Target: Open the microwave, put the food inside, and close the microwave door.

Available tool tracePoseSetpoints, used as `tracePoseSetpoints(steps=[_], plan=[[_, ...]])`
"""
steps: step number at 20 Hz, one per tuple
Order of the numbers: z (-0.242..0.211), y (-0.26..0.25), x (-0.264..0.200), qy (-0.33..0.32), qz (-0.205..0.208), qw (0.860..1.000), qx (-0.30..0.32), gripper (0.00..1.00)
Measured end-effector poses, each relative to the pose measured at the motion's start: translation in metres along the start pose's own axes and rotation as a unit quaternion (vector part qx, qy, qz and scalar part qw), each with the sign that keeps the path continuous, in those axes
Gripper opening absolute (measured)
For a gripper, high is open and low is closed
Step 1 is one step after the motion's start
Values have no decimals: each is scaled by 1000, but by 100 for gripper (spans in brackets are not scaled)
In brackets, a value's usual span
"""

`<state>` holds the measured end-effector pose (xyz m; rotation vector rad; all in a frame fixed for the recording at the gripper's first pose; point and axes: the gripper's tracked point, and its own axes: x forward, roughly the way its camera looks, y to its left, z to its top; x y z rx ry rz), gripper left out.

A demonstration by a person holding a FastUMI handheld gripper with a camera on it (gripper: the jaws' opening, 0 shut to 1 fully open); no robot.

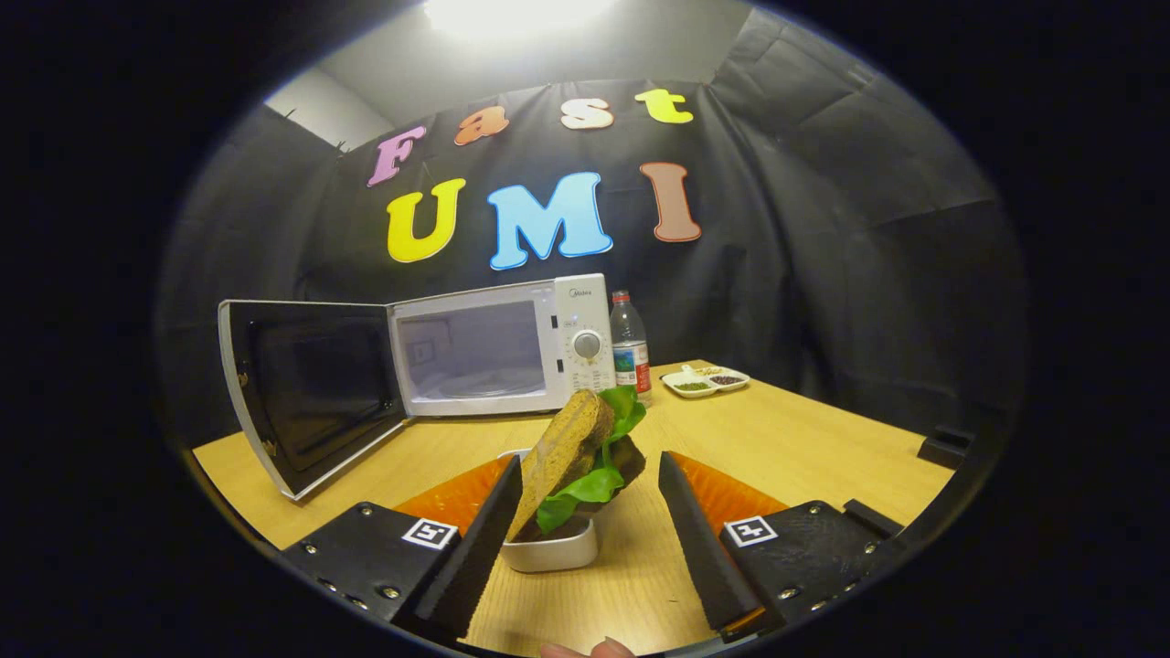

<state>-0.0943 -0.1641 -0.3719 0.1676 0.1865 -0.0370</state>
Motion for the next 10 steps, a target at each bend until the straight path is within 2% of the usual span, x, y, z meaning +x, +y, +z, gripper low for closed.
tracePoseSetpoints(steps=[6,7,9,10], plan=[[-2,-2,31,30,12,998,54,90],[-3,-3,31,37,9,998,56,74],[0,2,32,42,20,997,61,62],[2,2,34,43,21,997,68,63]])
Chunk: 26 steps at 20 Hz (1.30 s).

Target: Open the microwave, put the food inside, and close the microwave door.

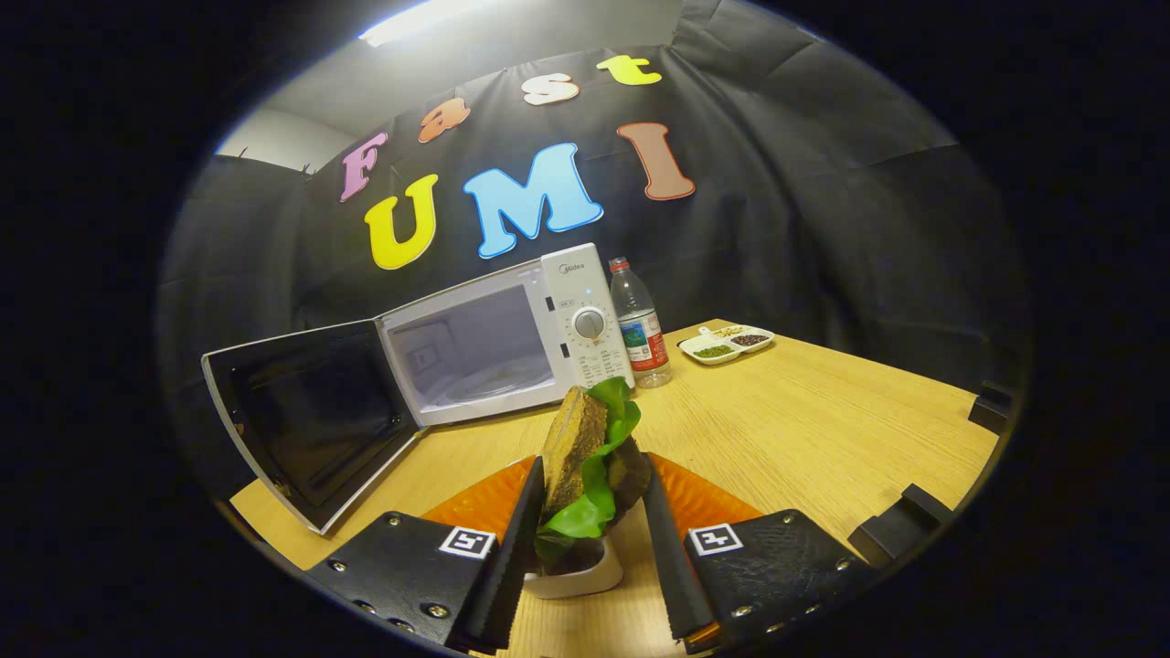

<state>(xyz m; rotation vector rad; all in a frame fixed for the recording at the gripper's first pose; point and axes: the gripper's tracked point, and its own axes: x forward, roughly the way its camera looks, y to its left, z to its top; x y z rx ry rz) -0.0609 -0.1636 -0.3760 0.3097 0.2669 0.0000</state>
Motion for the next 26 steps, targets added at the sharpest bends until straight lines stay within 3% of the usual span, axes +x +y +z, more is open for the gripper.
tracePoseSetpoints(steps=[1,3,4,16,26], plan=[[0,3,-2,4,6,1000,5,42],[3,1,-5,7,0,1000,3,42],[4,3,-5,2,3,1000,10,25],[60,69,-14,-44,38,998,-27,25],[79,170,70,-52,81,994,-56,25]])
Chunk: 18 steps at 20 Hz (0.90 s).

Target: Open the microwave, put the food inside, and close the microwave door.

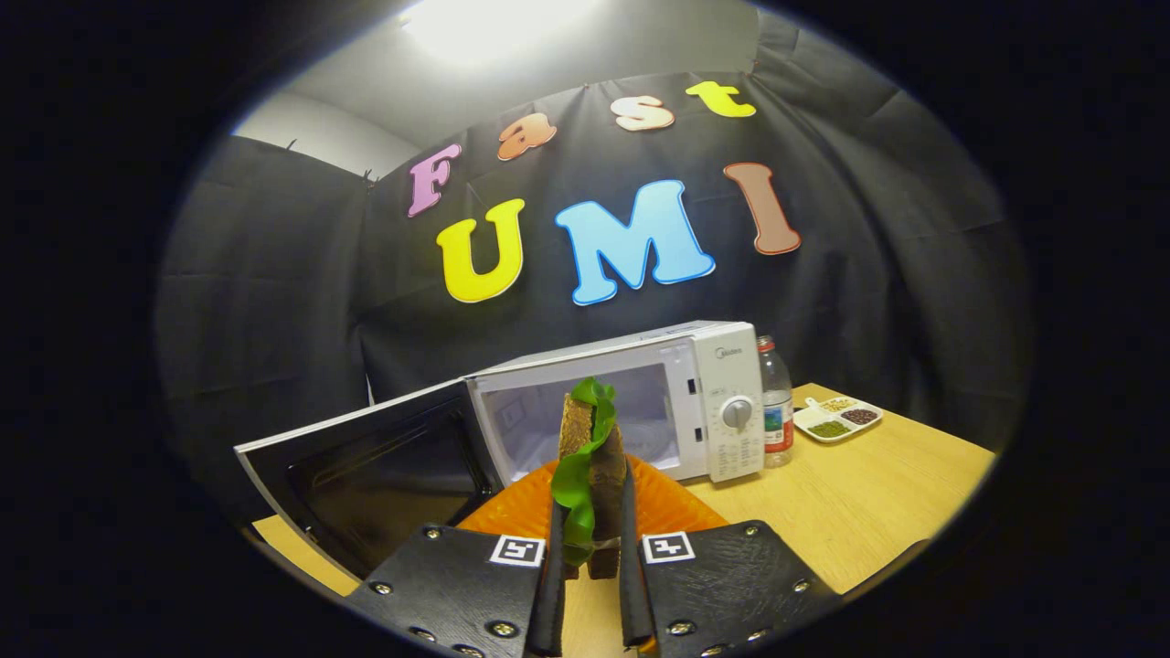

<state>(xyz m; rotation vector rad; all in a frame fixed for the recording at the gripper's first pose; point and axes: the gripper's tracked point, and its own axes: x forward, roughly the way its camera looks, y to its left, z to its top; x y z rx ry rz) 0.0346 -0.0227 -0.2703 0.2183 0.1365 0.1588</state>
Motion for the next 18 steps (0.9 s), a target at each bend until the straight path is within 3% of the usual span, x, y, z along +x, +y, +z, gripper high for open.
tracePoseSetpoints(steps=[7,18], plan=[[-14,21,101,21,-14,999,-41,25],[-32,28,229,54,-41,997,-29,25]])
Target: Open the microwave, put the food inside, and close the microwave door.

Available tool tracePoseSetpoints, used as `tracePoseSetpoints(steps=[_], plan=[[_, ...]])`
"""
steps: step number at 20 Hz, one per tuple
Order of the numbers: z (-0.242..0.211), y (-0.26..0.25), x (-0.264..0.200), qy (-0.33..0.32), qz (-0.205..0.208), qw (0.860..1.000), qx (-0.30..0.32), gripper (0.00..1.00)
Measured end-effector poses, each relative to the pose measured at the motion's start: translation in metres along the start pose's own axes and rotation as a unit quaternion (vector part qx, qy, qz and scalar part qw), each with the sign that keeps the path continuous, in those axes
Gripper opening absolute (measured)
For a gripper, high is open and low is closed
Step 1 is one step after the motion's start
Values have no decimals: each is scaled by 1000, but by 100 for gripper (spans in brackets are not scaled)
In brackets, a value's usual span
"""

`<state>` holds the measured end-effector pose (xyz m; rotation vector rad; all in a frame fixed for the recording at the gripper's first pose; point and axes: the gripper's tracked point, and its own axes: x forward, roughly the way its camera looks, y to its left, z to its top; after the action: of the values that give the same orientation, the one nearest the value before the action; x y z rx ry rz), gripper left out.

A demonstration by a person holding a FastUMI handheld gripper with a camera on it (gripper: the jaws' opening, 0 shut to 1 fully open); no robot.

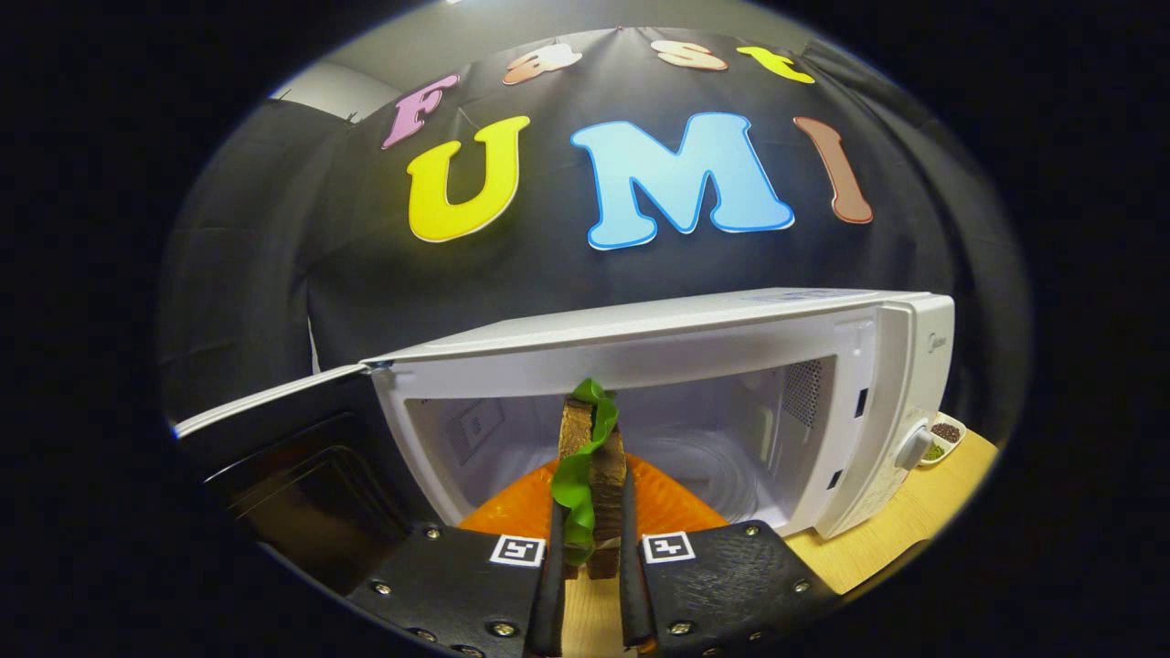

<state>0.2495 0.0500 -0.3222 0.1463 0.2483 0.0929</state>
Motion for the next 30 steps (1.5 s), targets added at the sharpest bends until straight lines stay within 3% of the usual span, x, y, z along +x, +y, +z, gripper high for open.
tracePoseSetpoints(steps=[7,10,12,13,15,21,30], plan=[[0,-1,52,-7,3,1000,23,25],[-2,-11,60,-12,-6,1000,-2,25],[-1,-24,63,-15,-29,999,-18,39],[-1,-37,64,-13,-57,998,-32,53],[-5,-55,59,2,-84,996,-43,71],[-3,-42,26,1,-45,999,-28,74],[8,9,-91,-27,44,997,-60,74]])
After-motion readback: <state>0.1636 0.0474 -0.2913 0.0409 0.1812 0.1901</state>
